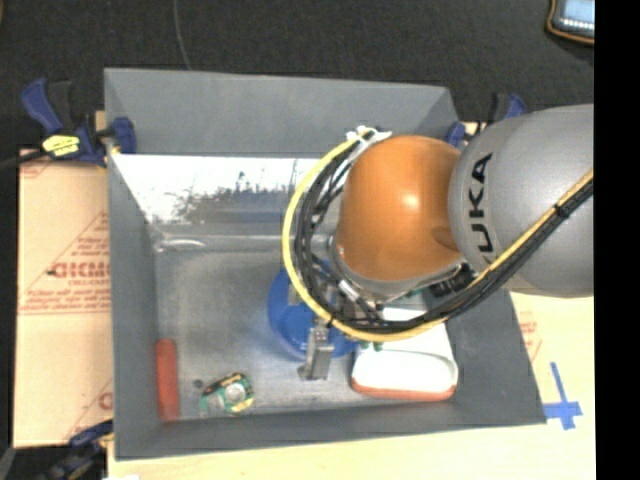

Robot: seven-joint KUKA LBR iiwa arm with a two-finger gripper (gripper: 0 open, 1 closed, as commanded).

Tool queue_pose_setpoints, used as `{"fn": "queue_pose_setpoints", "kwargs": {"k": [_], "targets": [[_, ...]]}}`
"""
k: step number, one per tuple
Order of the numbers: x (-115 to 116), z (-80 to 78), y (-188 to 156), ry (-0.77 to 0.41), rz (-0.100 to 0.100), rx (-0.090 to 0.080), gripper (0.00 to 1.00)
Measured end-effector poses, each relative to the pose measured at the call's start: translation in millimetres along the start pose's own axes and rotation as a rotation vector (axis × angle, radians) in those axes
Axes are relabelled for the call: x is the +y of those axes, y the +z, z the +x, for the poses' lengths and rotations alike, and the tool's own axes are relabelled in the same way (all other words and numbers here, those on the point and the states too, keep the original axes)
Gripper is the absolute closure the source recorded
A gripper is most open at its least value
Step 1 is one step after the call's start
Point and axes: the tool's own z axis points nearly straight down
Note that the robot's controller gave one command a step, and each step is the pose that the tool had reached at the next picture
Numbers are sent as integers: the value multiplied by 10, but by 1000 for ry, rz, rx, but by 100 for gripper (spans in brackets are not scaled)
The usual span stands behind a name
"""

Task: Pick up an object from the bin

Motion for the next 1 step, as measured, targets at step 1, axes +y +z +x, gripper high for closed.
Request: {"fn": "queue_pose_setpoints", "kwargs": {"k": [1], "targets": [[9, -20, 33, -14, 0, 0, 0]]}}
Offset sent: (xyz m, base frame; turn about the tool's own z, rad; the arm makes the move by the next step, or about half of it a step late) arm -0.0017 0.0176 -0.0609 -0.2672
